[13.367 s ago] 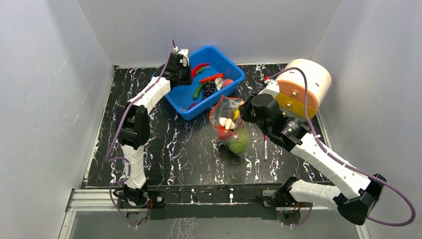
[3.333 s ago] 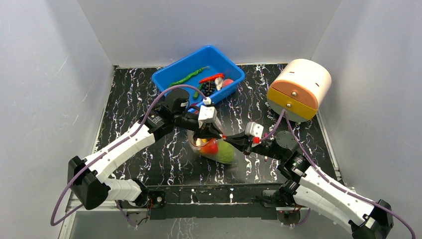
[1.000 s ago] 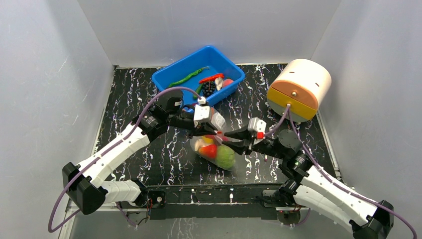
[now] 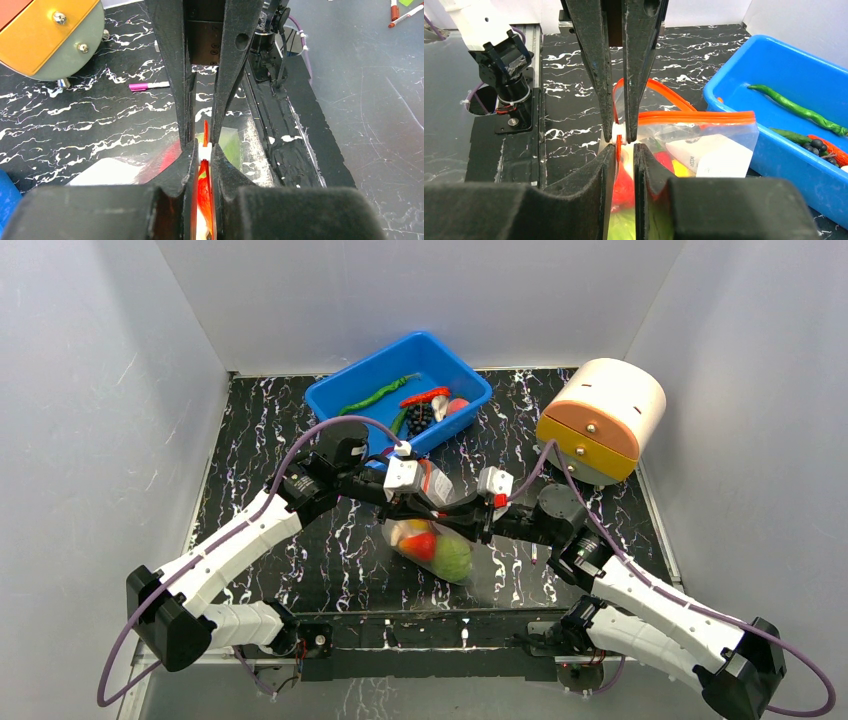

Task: Place the food in the zip-top bag and seal the zipper
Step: Zip the zipper food storage bag at the center of the board.

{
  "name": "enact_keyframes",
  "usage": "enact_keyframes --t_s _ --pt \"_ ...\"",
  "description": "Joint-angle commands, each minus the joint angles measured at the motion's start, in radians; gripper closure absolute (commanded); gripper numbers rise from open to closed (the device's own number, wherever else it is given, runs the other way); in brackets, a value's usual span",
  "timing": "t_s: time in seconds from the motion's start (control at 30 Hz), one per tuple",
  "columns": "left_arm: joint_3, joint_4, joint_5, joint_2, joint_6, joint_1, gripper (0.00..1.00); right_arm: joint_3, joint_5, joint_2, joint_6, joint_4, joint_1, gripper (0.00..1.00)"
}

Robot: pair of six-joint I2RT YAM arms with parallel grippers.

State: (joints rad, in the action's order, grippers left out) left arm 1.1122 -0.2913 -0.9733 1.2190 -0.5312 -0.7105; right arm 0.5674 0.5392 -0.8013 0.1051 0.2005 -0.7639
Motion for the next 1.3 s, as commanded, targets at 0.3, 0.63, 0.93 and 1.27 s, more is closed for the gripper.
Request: enact_keyframes --t_s 0.3,0.63,0.93,1.27 --pt "0.041 -0.015 -0.019 -0.019 -0.003 0.003 1.0 0.024 0.026 0.048 -0.04 0.148 -0.001 1.0" --pt "0.099 -0.002 0.053 -0.039 0.072 0.004 1.0 0.026 -0.049 0.126 -0.017 0.111 -0.001 1.0" --pt "0.108 -0.063 0.085 -0.038 0.011 0.003 1.0 0.098 -0.193 0.145 0.03 -0.062 -0.001 1.0" --pt "0.07 -0.096 0.133 -0.07 0.008 0.003 1.0 0.078 -0.325 0.185 -0.021 -0.09 0.0 1.0"
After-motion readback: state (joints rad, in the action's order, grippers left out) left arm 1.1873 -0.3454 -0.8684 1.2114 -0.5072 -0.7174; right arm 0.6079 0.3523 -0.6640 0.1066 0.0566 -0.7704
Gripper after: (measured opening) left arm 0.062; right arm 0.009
